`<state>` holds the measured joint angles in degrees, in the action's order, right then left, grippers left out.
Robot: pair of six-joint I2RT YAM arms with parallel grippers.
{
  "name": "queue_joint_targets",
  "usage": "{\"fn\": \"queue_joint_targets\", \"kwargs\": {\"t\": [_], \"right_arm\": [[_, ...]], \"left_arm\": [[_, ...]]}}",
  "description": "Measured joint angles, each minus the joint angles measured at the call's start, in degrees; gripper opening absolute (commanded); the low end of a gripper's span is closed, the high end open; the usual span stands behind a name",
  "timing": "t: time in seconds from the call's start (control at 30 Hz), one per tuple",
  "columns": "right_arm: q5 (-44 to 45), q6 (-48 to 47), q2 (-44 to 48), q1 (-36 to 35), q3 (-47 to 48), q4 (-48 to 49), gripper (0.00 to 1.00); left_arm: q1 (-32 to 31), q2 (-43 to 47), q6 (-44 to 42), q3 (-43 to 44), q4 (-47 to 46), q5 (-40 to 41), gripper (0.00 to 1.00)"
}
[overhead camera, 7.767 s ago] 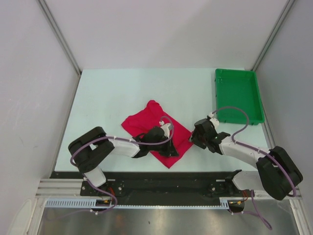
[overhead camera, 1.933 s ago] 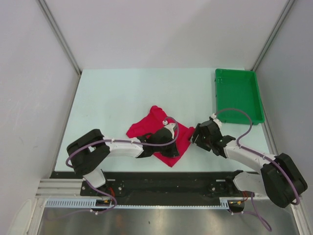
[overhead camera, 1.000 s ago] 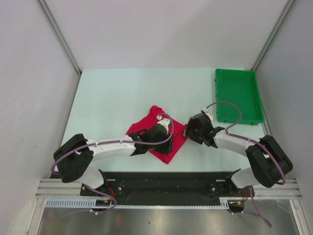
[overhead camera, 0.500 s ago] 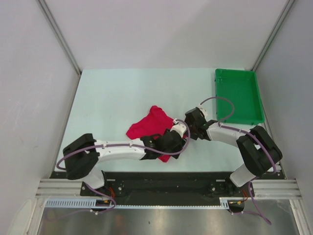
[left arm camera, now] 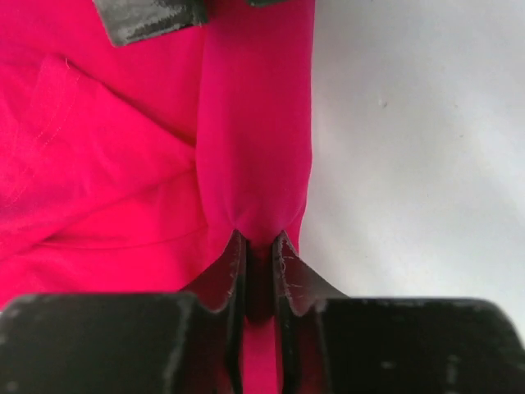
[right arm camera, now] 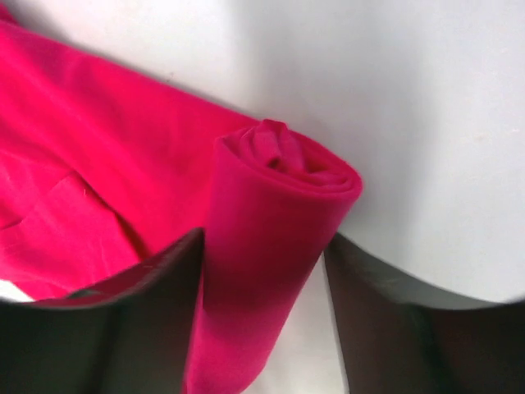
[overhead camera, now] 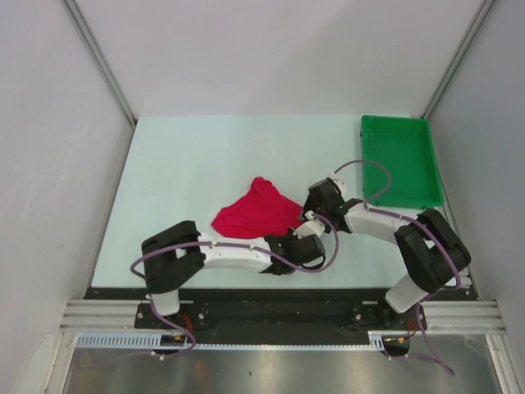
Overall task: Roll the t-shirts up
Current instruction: Roll the T-shirt to the center of the board.
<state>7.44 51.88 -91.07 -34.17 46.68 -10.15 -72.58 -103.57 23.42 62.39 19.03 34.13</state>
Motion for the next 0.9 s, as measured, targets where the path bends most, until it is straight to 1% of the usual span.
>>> {"fn": "queue_joint_targets", "kwargs": {"t": [0.03, 0.1, 0.17, 0.27, 0.37, 0.43, 0.57, 0.67, 0.8, 0.9], "right_arm": [[0.4, -0.1, 0.1, -0.1, 0.3, -0.1, 0.77], [1.1, -0.3, 0.7, 0.0, 0.3, -0.4, 0.82], [2.0, -0.5, 2.1, 0.1, 0.1, -2.3, 0.85], [3.3, -0.7, 6.4, 0.5, -1.2, -4.2, 0.86], [4.1, -0.7, 13.1, 1.6, -3.8, -5.0, 0.86], [4.2, -0.5, 18.5, 2.5, -6.4, -5.2, 0.85], [4.3, -0.1, 26.4, 3.5, -11.1, -5.7, 0.80], [4.3, 0.4, 31.2, 3.2, -14.3, -6.9, 0.76], [4.3, 1.2, 33.5, 2.7, -16.6, -8.3, 0.70], [4.2, 1.7, 33.3, 2.0, -17.7, -8.3, 0.71]], "left_arm": [[0.0, 0.0, 0.2, 0.0, 0.0, -0.1, 0.04], [0.3, 0.4, 0.4, -0.4, -0.8, -1.4, 0.02], [1.0, 2.0, 0.7, -2.3, -2.9, -4.0, 0.01], [3.0, 5.5, 2.6, -6.0, -6.7, -10.2, 0.01], [4.3, 7.0, 5.1, -8.0, -9.7, -15.5, 0.01], [4.4, 7.3, 7.3, -9.3, -12.8, -19.9, 0.01], [5.1, 7.9, 11.3, -11.5, -17.2, -25.9, 0.00], [7.1, 8.9, 15.3, -14.5, -21.5, -30.8, 0.00], [10.1, 10.2, 19.4, -17.8, -25.5, -35.6, 0.01], [11.5, 10.3, 21.1, -18.7, -26.8, -37.9, 0.00]]}}
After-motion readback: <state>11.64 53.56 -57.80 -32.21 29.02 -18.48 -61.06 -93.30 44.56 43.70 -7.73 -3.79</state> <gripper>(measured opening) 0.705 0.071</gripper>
